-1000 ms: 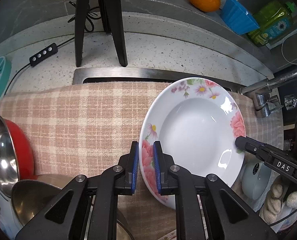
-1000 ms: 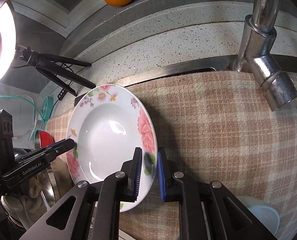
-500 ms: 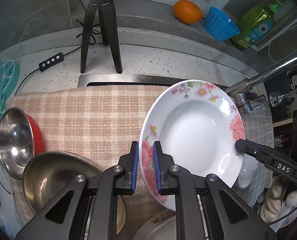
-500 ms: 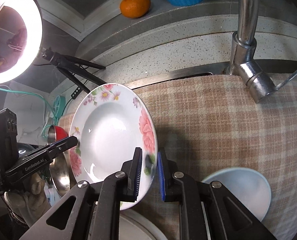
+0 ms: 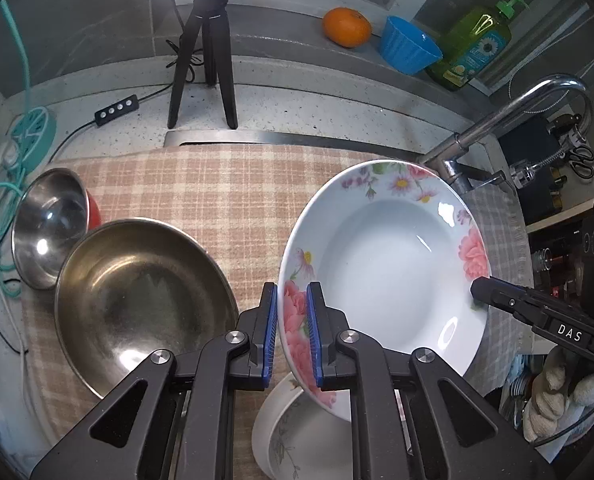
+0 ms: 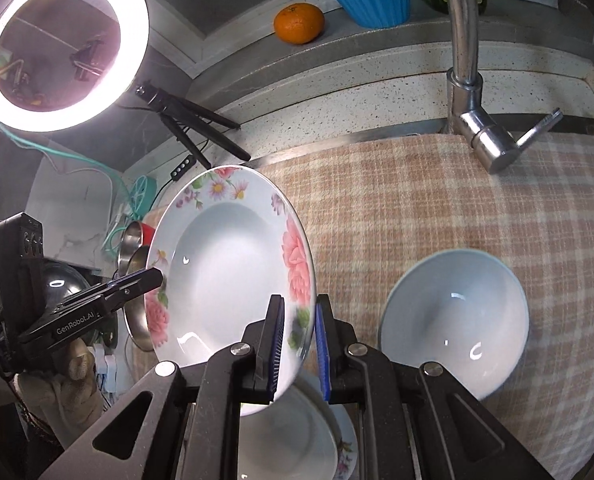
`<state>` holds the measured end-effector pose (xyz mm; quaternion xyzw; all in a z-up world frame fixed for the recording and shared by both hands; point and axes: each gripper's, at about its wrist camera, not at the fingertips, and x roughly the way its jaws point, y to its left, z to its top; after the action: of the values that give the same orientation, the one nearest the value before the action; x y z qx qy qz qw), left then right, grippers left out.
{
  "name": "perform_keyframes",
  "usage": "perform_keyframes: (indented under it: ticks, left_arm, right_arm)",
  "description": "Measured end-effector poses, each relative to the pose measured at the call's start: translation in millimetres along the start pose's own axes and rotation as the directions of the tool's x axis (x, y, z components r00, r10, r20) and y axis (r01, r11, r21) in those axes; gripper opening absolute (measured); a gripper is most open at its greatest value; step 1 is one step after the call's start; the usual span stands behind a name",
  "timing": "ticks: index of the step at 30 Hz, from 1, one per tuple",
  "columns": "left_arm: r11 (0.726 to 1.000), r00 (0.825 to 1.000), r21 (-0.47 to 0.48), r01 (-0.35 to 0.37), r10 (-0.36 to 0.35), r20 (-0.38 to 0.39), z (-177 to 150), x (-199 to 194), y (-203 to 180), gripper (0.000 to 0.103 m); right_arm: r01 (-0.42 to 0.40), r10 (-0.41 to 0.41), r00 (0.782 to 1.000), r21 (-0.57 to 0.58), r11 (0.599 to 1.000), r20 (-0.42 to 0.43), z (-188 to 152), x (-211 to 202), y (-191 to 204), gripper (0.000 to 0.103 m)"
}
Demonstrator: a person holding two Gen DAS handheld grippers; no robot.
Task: Organize plates and bowls
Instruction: 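Lift the pink-rose plate with both grippers toward the plate stack, then lower the pink-rose plate onto the gold-leaf plate and open both grippers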
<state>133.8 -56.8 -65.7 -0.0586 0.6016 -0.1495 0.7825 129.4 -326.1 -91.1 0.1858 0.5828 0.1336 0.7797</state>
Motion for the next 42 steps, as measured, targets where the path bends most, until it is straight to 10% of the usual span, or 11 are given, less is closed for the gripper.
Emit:
perform_keyframes:
  ticks: [42]
  left_arm:
    - [1.000, 0.995, -0.015, -0.007, 0.006, -0.099, -135.3, 21.1, 6.4, 0.013]
  right_arm:
    - [0.028, -0.026, 0.993, 0.014, 1.000, -0.118, -149.7, 28.0, -16.3, 0.014]
